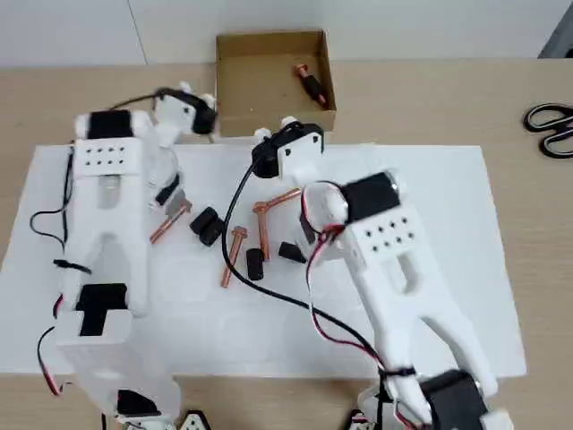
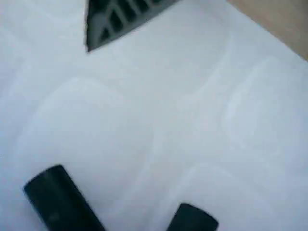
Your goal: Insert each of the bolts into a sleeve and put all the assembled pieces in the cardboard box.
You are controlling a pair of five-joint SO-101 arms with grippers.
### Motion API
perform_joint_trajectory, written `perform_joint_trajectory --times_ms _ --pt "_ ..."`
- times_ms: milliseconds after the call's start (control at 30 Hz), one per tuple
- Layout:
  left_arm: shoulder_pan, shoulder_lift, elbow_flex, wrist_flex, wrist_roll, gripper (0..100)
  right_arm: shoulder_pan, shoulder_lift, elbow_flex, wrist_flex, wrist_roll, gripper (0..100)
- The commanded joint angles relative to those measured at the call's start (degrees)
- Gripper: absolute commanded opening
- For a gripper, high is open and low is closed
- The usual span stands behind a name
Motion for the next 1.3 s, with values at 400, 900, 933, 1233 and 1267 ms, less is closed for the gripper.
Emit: perform_joint_trajectory --times_ms 400,900,933,1233,1267 --pt "-0.8 11.5 -13.5 -1.3 -4.1 15 -3.9 18.1 -0.5 -10.0 10.1 15.8" --pt "-2.2 23.8 -23.6 1.1 -7.0 15 -3.7 21.3 -0.5 -10.3 18.8 15.8" --pt "-2.5 23.8 -23.7 1.1 -7.0 15 -3.8 21.3 -0.5 -10.8 19.3 15.8" --pt "-3.2 23.7 -21.6 1.2 -7.2 15 -3.9 21.4 -0.6 -11.4 20.2 15.8" --pt "-3.1 23.7 -21.2 1.2 -7.2 15 -3.9 21.4 -0.6 -11.4 20.2 15.8"
